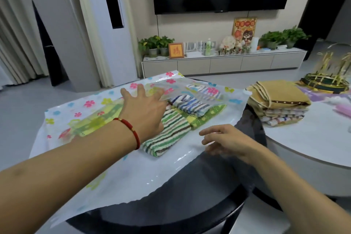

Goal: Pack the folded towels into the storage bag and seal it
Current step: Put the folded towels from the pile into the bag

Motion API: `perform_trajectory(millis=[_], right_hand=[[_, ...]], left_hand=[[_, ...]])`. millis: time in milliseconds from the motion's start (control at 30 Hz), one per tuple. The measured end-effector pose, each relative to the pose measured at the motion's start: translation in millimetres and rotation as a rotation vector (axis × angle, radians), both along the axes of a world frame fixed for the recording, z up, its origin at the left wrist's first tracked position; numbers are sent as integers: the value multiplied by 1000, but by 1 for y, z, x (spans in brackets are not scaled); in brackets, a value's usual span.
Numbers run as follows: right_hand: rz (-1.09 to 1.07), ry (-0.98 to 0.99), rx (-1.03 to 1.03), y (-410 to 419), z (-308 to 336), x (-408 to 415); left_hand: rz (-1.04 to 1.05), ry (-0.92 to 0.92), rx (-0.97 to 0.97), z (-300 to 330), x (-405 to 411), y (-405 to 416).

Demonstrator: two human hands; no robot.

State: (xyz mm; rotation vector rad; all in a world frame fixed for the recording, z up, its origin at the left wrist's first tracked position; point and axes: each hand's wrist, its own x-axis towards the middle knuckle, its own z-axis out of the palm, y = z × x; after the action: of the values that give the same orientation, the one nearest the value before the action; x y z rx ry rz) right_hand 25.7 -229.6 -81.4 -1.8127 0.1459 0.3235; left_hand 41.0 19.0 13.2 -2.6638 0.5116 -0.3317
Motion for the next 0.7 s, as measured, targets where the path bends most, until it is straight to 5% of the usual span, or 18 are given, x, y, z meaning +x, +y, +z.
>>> perform_trajectory(millis=[200, 333, 567, 700], right_hand=[[-520, -147, 117, -104, -11, 12], [-729, -248, -126, -159, -20, 28], [-799, -365, -780, -235, -10, 85], [-718, -161, -780, -279, -13, 127]], left_hand=[[-122, -30, 40, -15, 21, -45], [-157, 46, 8, -19, 40, -81], [-225, 154, -235, -24, 63, -95], [-236, 170, -286, -28, 68, -95]])
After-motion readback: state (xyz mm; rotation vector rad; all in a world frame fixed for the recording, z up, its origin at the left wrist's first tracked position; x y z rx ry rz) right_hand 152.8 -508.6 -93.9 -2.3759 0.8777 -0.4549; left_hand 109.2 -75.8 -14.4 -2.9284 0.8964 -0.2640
